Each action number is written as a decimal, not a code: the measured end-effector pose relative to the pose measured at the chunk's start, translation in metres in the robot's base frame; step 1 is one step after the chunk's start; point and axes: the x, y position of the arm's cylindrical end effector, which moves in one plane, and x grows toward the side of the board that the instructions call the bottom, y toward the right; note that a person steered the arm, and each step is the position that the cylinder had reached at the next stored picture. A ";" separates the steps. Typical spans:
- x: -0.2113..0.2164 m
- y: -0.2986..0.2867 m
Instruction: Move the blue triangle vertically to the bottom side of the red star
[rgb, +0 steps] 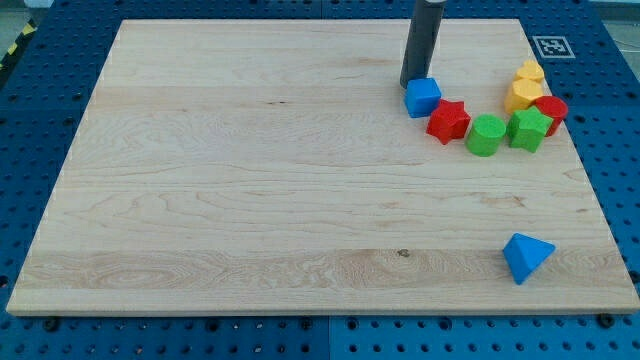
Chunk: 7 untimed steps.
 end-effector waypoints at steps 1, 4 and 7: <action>-0.013 -0.050; 0.125 -0.101; 0.147 0.100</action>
